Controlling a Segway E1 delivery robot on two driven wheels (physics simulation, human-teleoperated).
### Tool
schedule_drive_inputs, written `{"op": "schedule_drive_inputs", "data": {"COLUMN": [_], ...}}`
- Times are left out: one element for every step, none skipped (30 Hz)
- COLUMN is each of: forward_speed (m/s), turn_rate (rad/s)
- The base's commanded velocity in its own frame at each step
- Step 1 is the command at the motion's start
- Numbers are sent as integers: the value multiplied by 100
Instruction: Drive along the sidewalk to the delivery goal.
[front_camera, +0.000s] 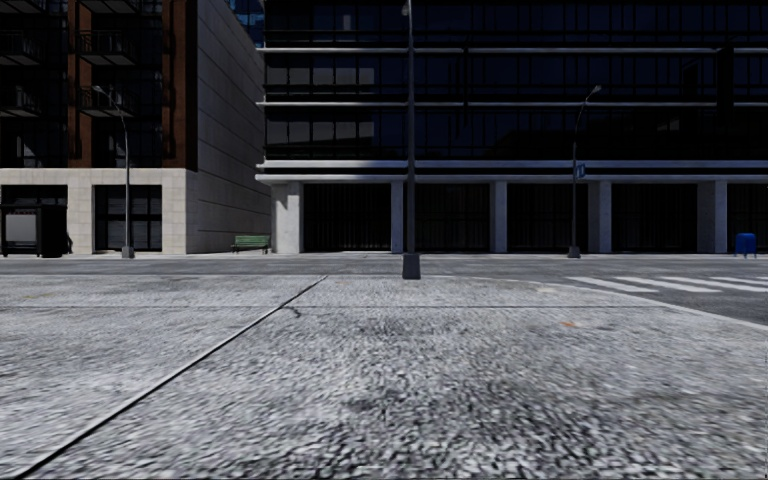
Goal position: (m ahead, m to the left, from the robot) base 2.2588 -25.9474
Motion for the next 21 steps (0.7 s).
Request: {"op": "schedule_drive_inputs", "data": {"forward_speed": [200,200,200,200,200,200,200,200,200,200,200,200,200,200,200,200,200,200,200,200,200], "turn_rate": [0,0,0,0,0,0,0,0,0,0,0,0,0,0,0,0,0,-9,-27,-27,-27]}}
